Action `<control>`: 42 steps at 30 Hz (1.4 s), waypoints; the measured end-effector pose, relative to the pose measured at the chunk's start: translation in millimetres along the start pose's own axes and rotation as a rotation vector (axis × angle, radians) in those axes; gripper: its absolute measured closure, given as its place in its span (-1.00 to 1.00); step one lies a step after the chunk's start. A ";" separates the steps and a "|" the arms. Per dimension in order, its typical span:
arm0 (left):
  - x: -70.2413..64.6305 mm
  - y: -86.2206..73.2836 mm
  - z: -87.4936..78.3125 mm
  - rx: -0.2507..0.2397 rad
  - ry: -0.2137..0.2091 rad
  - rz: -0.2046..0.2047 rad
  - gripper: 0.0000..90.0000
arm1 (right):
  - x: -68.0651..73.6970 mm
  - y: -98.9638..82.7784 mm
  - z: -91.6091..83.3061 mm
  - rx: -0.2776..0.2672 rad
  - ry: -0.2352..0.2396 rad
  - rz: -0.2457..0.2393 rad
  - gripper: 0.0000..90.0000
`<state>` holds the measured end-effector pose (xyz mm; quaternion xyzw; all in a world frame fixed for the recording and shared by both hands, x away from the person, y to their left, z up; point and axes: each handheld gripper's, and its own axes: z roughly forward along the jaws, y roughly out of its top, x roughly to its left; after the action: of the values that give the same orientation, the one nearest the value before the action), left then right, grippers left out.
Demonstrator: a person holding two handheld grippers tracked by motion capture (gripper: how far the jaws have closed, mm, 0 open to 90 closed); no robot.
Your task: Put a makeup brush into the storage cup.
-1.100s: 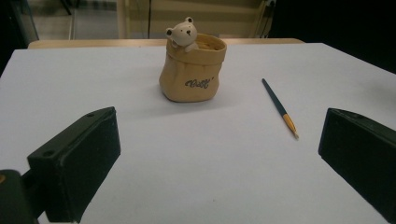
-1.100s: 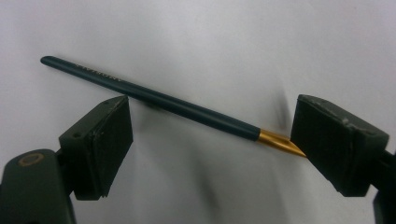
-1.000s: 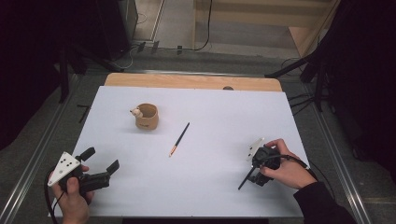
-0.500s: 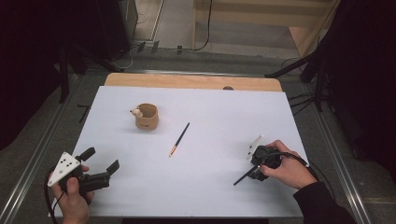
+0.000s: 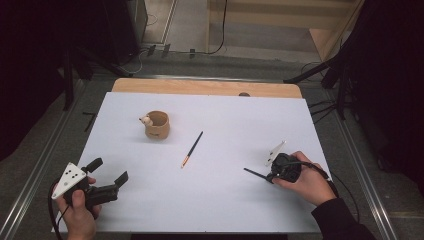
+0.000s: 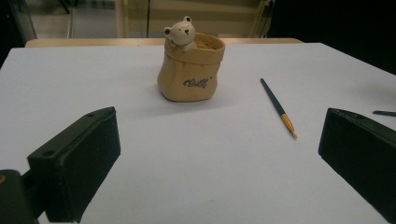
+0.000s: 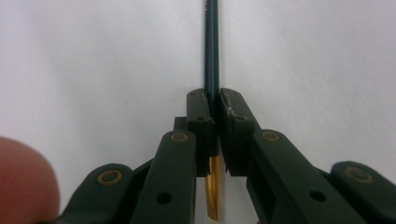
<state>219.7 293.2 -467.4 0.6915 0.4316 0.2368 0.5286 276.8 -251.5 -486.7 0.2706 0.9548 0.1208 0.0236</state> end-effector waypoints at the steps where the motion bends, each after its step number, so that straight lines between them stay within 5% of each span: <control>1: -0.5 0.0 0.2 -0.001 0.000 0.000 -1.00 | 0.3 -0.7 0.0 -0.005 0.000 0.023 0.89; 7: -3.2 1.1 0.1 -0.009 0.001 -0.011 -1.00 | 6.1 -2.9 -0.9 -0.021 -0.036 0.028 0.89; 19: -15.0 8.8 15.5 -0.012 -0.045 -0.033 -1.00 | 10.5 0.4 -4.9 -0.157 -0.065 0.103 0.89; 26: -22.8 15.2 30.2 0.000 -0.060 0.001 -1.00 | 11.6 3.4 -10.8 -0.211 -0.079 0.115 0.89; 42: -44.6 27.3 56.6 0.058 -0.219 0.015 -1.00 | 15.9 15.0 -22.2 -0.302 -0.089 0.140 0.89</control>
<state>250.5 223.7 -454.8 0.7315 0.3729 0.1512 0.5505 268.5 -235.7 -461.2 0.3348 0.9026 0.2524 0.0978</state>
